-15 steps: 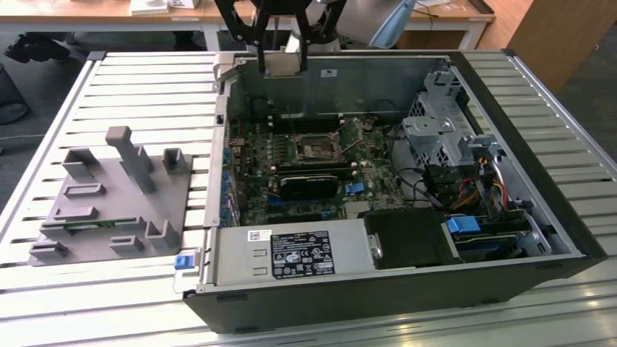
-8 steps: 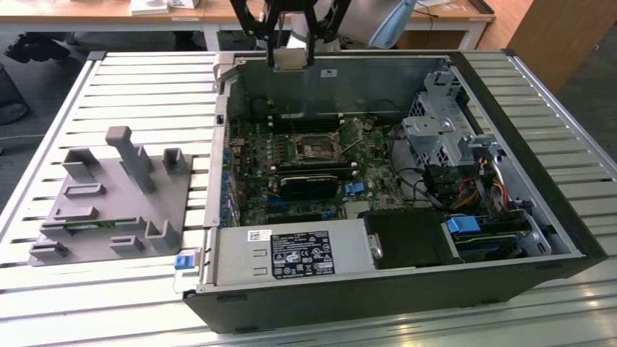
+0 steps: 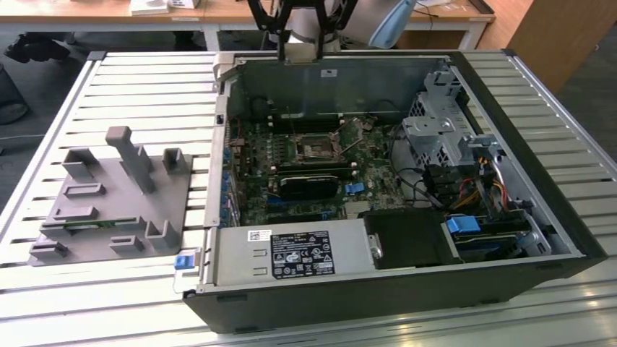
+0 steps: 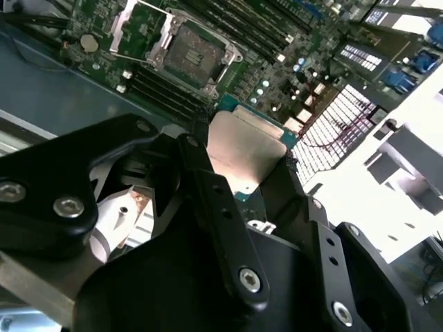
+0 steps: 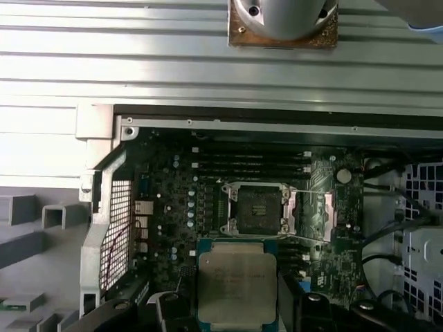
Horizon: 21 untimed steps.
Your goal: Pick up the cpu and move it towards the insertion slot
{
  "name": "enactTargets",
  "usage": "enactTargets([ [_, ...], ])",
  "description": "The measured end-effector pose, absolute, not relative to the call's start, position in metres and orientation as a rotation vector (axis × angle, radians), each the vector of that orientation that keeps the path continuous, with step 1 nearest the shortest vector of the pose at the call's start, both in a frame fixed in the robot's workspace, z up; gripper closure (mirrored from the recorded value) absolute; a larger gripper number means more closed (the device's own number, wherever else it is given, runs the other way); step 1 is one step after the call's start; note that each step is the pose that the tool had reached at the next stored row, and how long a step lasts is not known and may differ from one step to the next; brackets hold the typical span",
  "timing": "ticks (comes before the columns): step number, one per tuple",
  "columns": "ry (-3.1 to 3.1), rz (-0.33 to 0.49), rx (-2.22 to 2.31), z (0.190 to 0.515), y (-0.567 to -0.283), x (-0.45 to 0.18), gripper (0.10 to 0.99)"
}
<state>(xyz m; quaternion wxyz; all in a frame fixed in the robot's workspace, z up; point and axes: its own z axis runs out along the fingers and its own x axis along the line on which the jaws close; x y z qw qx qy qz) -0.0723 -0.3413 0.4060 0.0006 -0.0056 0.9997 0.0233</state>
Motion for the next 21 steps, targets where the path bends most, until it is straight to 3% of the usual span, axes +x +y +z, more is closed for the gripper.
enactTargets([
  [21, 3.139, 0.074, -0.014, 0.401, -0.333, -0.037, 0.541],
])
